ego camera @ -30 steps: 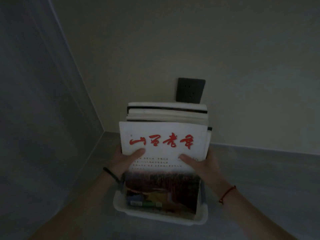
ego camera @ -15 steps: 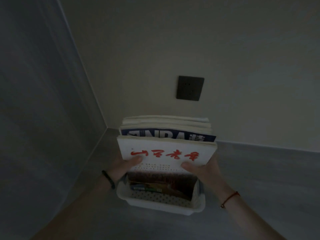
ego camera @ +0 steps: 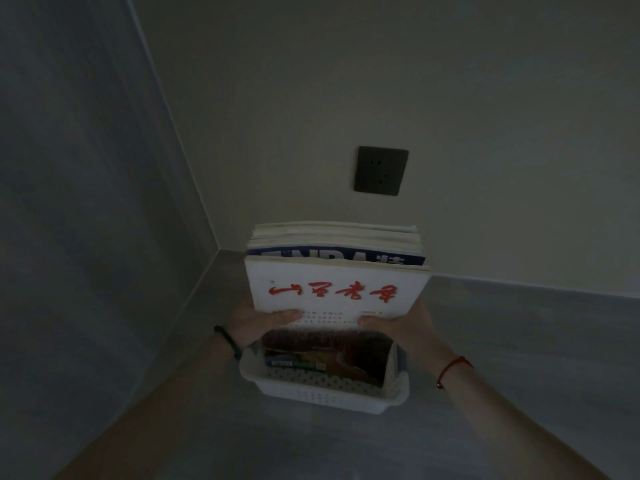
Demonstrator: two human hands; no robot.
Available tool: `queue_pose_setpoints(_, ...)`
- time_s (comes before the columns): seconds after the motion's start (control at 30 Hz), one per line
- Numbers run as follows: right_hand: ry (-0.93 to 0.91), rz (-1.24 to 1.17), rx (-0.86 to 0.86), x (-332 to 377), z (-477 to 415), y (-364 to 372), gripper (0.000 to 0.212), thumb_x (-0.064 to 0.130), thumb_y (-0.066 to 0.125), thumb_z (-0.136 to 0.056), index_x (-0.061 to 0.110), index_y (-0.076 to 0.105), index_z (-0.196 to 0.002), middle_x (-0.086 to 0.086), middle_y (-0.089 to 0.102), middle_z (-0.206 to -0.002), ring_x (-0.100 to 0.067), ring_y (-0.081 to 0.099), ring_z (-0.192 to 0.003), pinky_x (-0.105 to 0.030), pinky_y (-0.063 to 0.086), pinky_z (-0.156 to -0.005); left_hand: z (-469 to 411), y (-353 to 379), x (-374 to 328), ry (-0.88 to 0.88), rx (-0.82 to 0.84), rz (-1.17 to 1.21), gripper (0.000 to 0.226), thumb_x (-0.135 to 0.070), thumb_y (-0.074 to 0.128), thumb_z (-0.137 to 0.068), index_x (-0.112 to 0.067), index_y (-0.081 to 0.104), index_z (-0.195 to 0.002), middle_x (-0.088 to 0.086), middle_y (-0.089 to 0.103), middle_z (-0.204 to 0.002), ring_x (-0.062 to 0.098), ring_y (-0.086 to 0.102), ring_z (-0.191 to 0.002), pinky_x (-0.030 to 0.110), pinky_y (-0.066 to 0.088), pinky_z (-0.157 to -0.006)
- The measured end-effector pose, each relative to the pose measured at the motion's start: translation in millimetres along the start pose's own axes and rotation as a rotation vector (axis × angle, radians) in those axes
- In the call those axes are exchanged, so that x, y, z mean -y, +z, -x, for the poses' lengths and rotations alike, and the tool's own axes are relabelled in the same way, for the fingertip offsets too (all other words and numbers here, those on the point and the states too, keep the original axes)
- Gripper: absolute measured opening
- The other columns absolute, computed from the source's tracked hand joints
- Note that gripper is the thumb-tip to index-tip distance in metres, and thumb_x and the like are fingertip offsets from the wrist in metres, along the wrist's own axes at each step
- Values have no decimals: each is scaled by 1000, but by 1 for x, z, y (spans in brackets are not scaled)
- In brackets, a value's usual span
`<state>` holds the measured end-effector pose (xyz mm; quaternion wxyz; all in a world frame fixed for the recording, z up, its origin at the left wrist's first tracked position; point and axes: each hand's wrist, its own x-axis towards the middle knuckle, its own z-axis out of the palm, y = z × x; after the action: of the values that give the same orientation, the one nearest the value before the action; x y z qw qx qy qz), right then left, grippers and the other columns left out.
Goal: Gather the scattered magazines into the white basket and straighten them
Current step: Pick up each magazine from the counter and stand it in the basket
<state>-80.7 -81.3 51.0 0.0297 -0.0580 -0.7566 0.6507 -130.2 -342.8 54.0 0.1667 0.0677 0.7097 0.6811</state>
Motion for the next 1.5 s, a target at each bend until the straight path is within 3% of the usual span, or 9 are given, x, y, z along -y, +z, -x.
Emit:
queue_pose_setpoints(0.2, 6, -24, 3, 10, -4, -1, 88, 36, 88, -34, 16, 57, -114, 5, 70, -104, -13, 67, -98, -38, 57, -81, -10, 1, -9, 108, -86, -9, 52, 11, 70, -67, -26, 58, -101, -13, 65, -97, -4, 64, -85, 12, 55, -65)
queue_pose_setpoints(0.47, 48, 36, 31, 12, -32, 2, 104, 45, 90, -29, 15, 52, -121, -4, 66, -115, -23, 62, -107, -52, 52, -89, -38, -10, -17, 34, -29, -92, 45, -10, 78, -61, -38, 59, -91, -17, 64, -92, 3, 62, -85, 19, 54, -70)
queue_pose_setpoints(0.7, 91, 39, 53, 6, -62, -2, 90, 14, 91, -47, 13, 45, -125, -6, 61, -120, -24, 59, -110, -52, 52, -89, -61, -12, -23, -110, 23, -135, 40, -35, 79, -49, -41, 60, -84, -24, 64, -83, -10, 63, -66, 7, 50, -50)
queue_pose_setpoints(0.83, 107, 16, 70, -2, -64, -3, 88, 6, 88, -50, 8, 44, -126, -11, 59, -122, -26, 58, -112, -51, 51, -90, -65, -11, -22, -150, 89, -125, 66, -51, 86, -28, -37, 62, -89, -23, 72, -74, -5, 67, -73, 13, 54, -56)
queue_pose_setpoints(1.07, 79, -1, 58, -23, -49, -4, 74, 12, 89, -50, 11, 55, -116, 0, 68, -107, -14, 66, -98, -26, 59, -67, -57, -3, -6, -34, 81, -58, 85, -49, 88, -21, -27, 61, -99, -16, 69, -91, 3, 68, -84, 19, 58, -64)
queue_pose_setpoints(1.2, 81, -33, 88, -19, -44, -8, 67, 7, 84, -59, 14, 53, -118, 6, 68, -105, -3, 67, -90, -16, 55, -61, -55, 1, -3, -84, 34, -80, 59, -12, 75, -68, -15, 50, -122, 3, 62, -115, 24, 58, -111, 28, 54, -81)
queue_pose_setpoints(1.33, 128, -13, 142, -32, -26, -13, 71, 5, 80, -65, 22, 43, -123, 9, 61, -112, -1, 61, -98, -18, 56, -69, -40, 4, 10, -132, 33, -47, 61, -41, 73, -55, -30, 50, -110, -14, 60, -101, -5, 61, -82, 11, 54, -64)
queue_pose_setpoints(1.4, 162, -28, 138, -43, -17, -12, 70, 5, 80, -66, 27, 41, -120, 9, 56, -115, -5, 54, -107, -21, 55, -75, -35, 4, 20, -124, -15, -44, 64, -56, 74, -46, -36, 52, -102, -18, 61, -95, -2, 60, -84, 11, 53, -64)
queue_pose_setpoints(1.5, 185, -47, 110, -50, -12, -7, 65, 9, 80, -67, 42, 42, -108, 21, 54, -108, 7, 56, -95, -12, 52, -63, -28, 2, 37, -144, -91, -119, 52, -59, 69, -54, -41, 52, -100, -20, 60, -94, 8, 57, -91, 17, 51, -72)
